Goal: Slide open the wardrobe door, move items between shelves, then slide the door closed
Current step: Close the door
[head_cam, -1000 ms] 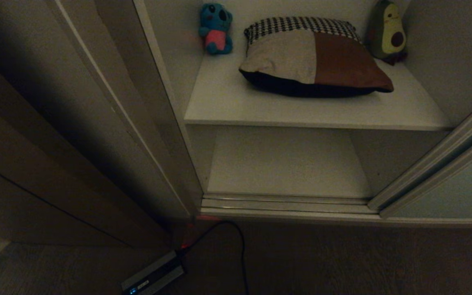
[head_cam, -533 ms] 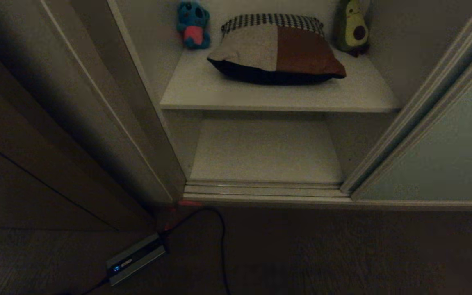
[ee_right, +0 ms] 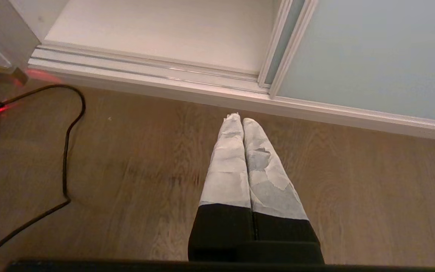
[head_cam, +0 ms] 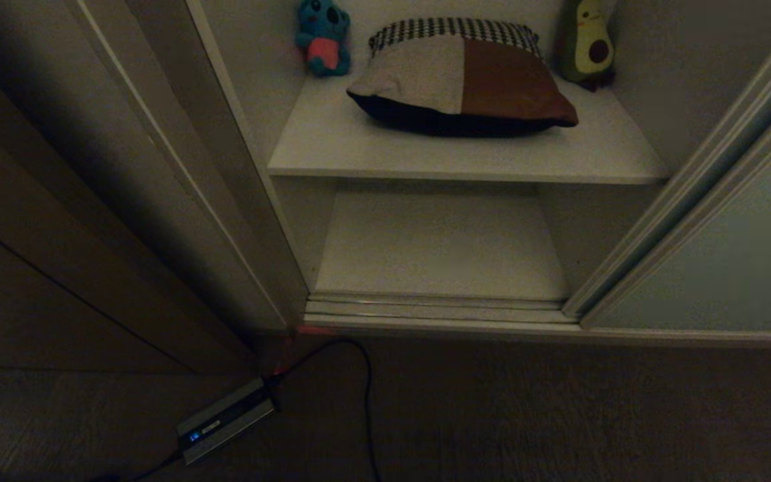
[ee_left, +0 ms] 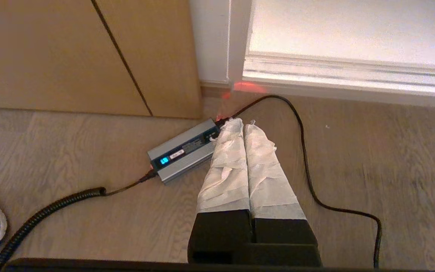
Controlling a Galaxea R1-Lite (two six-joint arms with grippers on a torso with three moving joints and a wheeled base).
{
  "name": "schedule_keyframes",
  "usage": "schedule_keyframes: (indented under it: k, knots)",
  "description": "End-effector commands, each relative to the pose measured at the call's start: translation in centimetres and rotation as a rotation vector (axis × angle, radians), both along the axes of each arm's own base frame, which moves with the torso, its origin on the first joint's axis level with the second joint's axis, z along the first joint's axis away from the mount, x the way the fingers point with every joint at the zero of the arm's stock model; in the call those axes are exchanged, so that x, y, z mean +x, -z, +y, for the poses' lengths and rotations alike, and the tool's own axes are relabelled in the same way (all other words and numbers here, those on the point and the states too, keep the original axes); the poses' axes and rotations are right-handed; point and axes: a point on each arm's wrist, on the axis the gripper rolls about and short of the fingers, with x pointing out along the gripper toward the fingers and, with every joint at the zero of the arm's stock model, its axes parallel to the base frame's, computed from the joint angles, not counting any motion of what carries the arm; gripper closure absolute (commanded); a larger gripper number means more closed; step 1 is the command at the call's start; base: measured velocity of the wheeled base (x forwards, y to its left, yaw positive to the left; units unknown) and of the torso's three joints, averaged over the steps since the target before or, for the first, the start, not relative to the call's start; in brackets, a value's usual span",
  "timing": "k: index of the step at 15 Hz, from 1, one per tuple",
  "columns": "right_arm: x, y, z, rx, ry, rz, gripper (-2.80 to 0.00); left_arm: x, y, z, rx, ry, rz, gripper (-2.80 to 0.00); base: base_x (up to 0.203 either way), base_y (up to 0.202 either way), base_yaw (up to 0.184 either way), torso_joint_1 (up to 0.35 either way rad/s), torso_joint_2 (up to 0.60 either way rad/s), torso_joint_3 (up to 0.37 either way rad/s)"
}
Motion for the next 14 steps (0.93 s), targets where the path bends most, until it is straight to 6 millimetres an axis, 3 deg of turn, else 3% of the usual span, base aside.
schedule_keyframes:
  k: [1, 9, 14]
  knots:
    - [0.02, 0.08, 0.00, 0.000, -0.001, 0.002, 0.00, 0.00, 0.00, 0.00, 0.000, -0.002, 0.001, 0.00, 0.000, 0.000, 0.000, 0.000, 0.00, 0.000]
    - [0.03, 0.12, 0.00, 0.000, -0.001, 0.004, 0.00, 0.01, 0.04, 0.00, 0.002, -0.002, 0.002, 0.00, 0.000, 0.000, 0.000, 0.000, 0.00, 0.000]
    - [0.02, 0.08, 0.00, 0.000, -0.001, 0.002, 0.00, 0.01, 0.04, 0.00, 0.004, -0.001, 0.002, 0.00, 0.001, -0.118, 0.005, 0.002, 0.00, 0.003]
